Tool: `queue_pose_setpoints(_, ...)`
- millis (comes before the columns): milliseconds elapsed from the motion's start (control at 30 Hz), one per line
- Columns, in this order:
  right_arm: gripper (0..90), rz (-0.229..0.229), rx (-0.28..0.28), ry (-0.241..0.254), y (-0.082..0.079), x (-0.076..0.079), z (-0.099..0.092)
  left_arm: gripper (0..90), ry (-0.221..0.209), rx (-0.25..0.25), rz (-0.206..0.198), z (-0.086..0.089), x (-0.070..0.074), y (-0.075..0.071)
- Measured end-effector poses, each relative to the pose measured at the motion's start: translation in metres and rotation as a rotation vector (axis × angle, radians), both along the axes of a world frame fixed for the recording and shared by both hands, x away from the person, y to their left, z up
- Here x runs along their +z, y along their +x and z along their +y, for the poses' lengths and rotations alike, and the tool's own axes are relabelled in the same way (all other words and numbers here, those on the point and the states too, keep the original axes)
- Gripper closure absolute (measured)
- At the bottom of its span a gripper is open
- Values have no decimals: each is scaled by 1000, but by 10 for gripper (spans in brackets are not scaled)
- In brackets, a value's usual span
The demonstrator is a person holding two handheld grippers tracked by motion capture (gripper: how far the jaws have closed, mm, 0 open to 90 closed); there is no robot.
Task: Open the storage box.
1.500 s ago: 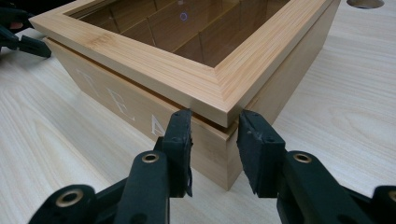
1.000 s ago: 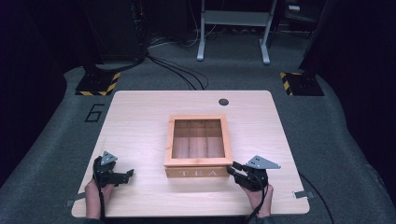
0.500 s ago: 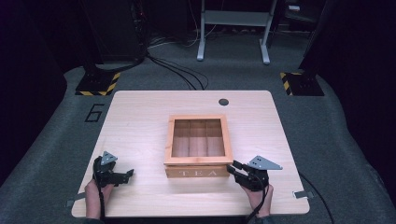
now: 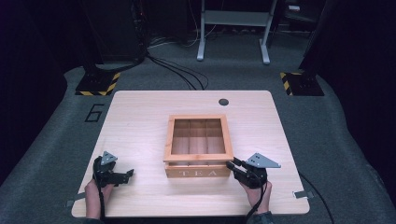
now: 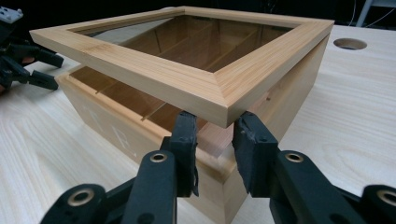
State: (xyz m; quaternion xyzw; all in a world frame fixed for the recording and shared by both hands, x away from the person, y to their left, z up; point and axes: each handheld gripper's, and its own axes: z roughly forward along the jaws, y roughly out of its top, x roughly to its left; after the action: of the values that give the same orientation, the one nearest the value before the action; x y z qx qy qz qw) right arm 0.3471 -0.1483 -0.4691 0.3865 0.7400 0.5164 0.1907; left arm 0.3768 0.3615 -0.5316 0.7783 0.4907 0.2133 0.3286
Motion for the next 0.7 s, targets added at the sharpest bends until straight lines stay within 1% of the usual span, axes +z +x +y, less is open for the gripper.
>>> queue_pose_setpoints(33,706,-1,2,-6,1,1,0,11,0,2,-4,0,0,0)
queue_pose_setpoints(167,722,-9,-1,4,5,7,1,11,0,2,-3,0,0,0)
queue_pose_setpoints(233,723,-7,-2,3,5,9,1,11,1,2,-3,0,0,0)
queue_pose_setpoints(367,733,-16,0,2,9,13,1,11,0,2,-3,0,0,0)
queue_pose_setpoints(700,740,-31,0,17,19,29,2,11,0,2,-3,0,0,0)
